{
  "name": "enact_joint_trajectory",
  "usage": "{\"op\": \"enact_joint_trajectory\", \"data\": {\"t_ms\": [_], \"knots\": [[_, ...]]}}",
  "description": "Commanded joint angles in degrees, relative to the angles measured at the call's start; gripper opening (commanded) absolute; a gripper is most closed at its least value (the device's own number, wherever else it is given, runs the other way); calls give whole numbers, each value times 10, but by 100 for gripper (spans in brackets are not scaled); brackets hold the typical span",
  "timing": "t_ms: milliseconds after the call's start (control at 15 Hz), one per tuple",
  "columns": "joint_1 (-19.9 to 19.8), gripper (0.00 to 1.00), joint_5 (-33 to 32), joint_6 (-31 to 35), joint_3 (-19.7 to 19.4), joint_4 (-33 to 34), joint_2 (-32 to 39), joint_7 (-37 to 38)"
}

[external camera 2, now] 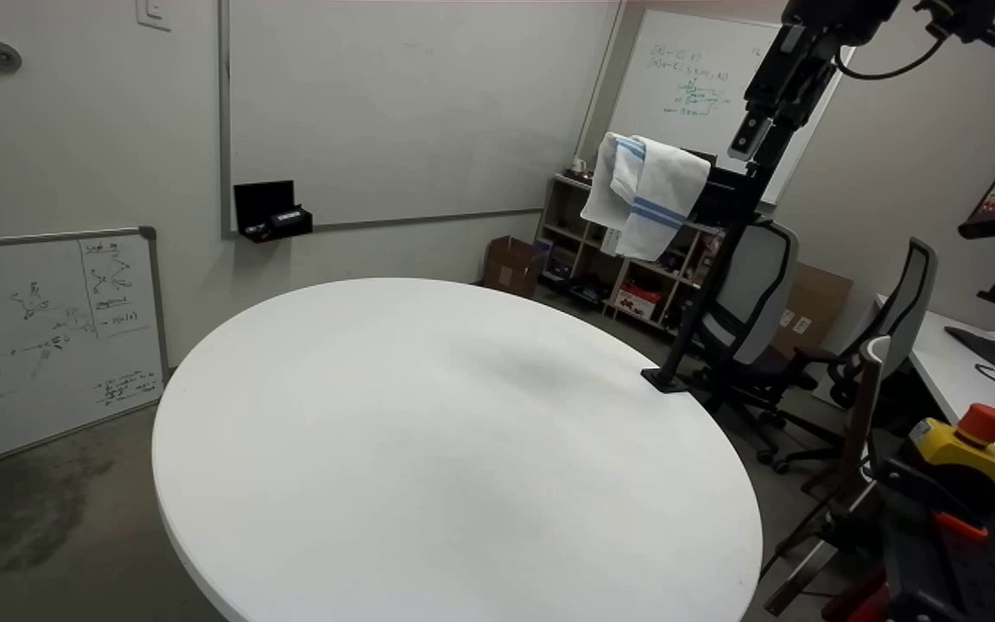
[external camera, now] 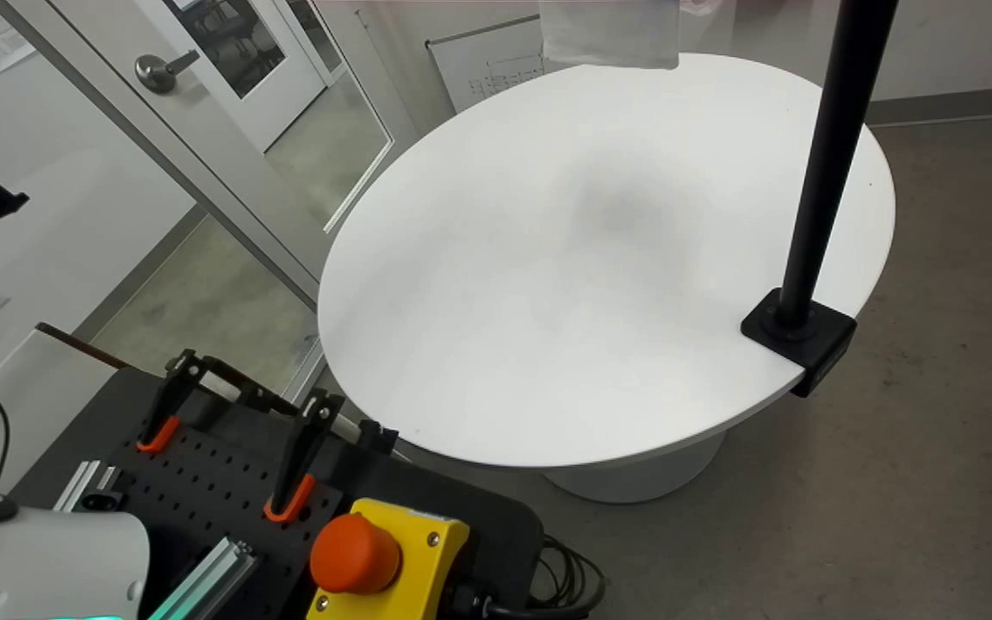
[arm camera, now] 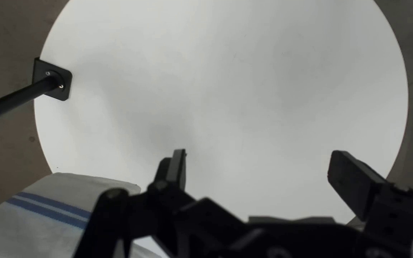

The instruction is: Put the cloth on the table

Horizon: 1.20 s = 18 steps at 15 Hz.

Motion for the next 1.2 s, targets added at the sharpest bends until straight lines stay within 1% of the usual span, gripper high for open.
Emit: {"op": "enact_joint_trajectory", "data": {"t_ms": [0, 333, 600, 867, 1133], "knots": [[-8, 100, -5, 25, -5, 29, 17, 31], [-28, 100, -21, 97, -4, 71, 52, 88], [-49, 100, -69, 144, -2, 108, 94, 154], [-70, 100, -140, 159, -10, 147, 131, 254], [-73, 100, -179, 153, -30, 192, 168, 324]]}}
